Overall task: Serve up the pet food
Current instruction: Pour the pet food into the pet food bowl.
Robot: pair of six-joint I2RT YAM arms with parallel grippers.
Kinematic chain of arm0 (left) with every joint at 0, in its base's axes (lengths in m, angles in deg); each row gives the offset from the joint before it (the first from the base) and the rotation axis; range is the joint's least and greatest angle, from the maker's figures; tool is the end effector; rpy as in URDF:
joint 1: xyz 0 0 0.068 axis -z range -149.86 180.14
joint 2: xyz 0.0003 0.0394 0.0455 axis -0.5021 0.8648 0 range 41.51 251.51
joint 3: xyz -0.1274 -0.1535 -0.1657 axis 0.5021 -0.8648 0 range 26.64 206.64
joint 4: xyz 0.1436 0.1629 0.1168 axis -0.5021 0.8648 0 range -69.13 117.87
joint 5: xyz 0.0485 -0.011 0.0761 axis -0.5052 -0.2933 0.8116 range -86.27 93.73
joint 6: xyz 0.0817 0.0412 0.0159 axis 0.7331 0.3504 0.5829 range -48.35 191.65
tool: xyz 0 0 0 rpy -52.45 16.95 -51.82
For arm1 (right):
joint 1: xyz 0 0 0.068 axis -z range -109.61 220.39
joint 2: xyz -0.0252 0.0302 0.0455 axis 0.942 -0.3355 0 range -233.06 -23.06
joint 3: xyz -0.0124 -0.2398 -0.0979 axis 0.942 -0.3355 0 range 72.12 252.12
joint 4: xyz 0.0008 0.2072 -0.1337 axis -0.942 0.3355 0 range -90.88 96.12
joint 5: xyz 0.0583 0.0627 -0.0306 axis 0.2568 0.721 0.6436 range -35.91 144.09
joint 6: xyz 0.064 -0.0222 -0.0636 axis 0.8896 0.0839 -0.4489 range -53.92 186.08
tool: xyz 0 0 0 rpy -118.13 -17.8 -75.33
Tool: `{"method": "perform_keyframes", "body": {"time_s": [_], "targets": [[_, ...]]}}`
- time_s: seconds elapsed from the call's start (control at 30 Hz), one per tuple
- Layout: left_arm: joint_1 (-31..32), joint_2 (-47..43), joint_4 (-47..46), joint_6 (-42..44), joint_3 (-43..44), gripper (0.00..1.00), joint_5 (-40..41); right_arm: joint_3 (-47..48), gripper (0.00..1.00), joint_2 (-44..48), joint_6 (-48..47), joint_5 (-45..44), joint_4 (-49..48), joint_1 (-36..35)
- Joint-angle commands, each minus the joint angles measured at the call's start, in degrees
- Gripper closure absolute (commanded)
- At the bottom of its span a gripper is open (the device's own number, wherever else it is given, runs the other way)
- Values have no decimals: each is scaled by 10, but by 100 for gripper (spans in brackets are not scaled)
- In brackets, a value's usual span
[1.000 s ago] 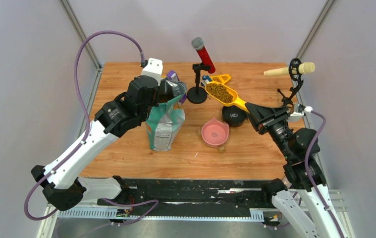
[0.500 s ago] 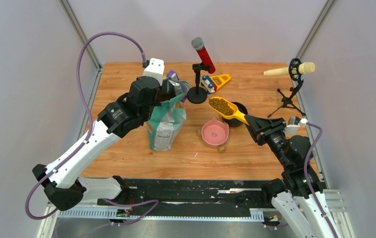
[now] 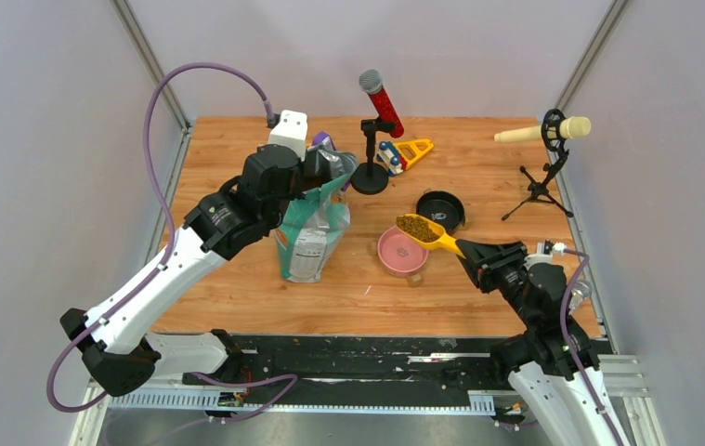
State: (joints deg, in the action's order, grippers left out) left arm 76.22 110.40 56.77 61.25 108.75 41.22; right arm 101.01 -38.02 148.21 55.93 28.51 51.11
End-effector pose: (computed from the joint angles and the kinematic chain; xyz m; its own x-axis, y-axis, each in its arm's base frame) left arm 0.2231 -0.1582 0.4035 -0.2959 0.1007 -0.9499 0.1308 0.9893 0.0641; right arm 0.1296 0.0482 0.2495 -0.3904 0.9123 -0.1235 0.2000 0.2150 0.9559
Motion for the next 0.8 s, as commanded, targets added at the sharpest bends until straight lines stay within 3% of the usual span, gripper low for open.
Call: {"method": "perform_keyframes", "body": {"time_s": [0.0,0.27,0.43,0.67,0.77], "targets": [[3,-19,-11,-21,-6,100,-16,-10,100,20,12,-10,24,3],[3,-28,-27,-16,-23,100,-27,-53,100,48,17,-47,54,3],[3,-30,-38,-13,-30,100,-52,-47,100,19,-10,-54,56,3],[3,-65,-96,-17,-83,100,-154,-18,100,-41,-69,-71,57,3],[3,-74,-117,-33,-97,100,-151,-5,100,-66,-90,-72,56,3]]}}
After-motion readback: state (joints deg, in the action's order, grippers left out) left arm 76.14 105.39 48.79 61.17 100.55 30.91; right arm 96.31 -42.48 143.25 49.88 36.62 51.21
